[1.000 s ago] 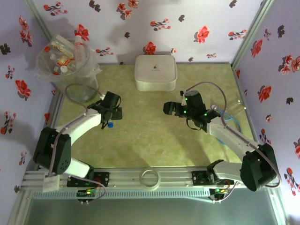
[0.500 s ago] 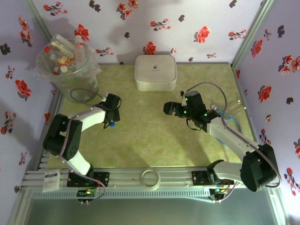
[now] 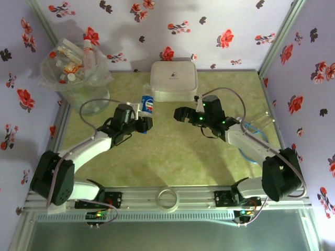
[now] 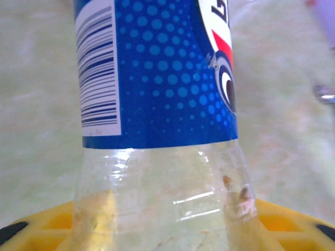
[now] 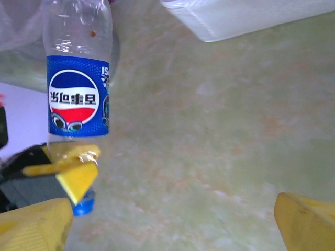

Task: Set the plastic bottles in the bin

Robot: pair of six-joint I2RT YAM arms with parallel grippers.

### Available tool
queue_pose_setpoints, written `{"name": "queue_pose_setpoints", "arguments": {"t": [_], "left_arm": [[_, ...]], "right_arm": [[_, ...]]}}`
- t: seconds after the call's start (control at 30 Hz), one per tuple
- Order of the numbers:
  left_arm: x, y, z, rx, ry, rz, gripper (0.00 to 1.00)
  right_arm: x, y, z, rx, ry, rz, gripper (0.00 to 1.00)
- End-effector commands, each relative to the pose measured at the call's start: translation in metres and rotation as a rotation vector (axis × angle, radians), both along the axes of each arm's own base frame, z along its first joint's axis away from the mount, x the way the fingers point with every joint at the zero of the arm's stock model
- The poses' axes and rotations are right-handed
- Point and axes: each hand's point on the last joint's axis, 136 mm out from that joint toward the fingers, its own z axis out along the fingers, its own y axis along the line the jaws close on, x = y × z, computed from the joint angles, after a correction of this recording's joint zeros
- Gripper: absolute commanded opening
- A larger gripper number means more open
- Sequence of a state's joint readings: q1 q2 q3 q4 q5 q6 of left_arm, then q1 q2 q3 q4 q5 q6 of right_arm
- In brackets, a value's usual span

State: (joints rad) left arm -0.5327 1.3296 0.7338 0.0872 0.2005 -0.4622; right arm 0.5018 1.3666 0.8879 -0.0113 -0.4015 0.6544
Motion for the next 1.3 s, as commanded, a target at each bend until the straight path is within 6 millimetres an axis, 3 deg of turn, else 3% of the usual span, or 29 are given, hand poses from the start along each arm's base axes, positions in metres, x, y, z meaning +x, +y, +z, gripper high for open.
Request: {"name": "queue_pose_setpoints", "arguments": {"t": [0.0,0.23,0.33,0.47,0.6,0.83,0.93,1.03,1.1,1.17,1.27], "left_arm": [[-0.014,-0.036,0.040,-0.205,-0.143,-0.172,0.50],[-0.022,-0.069,0.051,-0.352,-0.173,-0.255,0.49],[-0.021,-0.079,0.062,-0.442,-0.187,-0.276,0.49],[-0.025,-0.089,0.063,-0.472,-0.185,-0.318,0.48],[-0.031,-0.096,0.061,-0.459,-0.189,-0.357,0.48],[-0.039,-0.108,0.062,-0.440,-0.182,-0.426,0.51],[-0.041,-0.107,0.062,-0.429,-0.181,-0.437,0.61],[-0.035,-0.097,0.070,-0.426,-0.200,-0.414,0.87],[-0.028,-0.088,0.076,-0.420,-0.205,-0.388,0.97],[-0.020,-0.078,0.083,-0.420,-0.220,-0.360,1.00],[-0.005,-0.065,0.097,-0.462,-0.219,-0.301,1.00]], "right_arm": [[0.011,0.022,0.050,0.186,-0.079,0.055,1.00],[0.015,0.052,0.072,0.252,-0.109,0.130,0.99],[0.014,0.064,0.071,0.244,-0.114,0.158,0.99],[0.024,0.064,0.061,0.212,-0.125,0.130,0.99],[0.030,0.056,0.053,0.163,-0.142,0.100,0.91],[0.033,0.059,0.058,0.206,-0.151,0.122,0.67],[0.032,0.056,0.058,0.197,-0.156,0.126,0.58],[0.032,0.045,0.052,0.145,-0.158,0.110,0.55],[0.033,0.032,0.041,0.062,-0.165,0.085,0.55],[0.031,0.021,0.029,-0.035,-0.175,0.079,0.53],[0.020,0.019,0.022,-0.088,-0.194,0.148,0.52]]}}
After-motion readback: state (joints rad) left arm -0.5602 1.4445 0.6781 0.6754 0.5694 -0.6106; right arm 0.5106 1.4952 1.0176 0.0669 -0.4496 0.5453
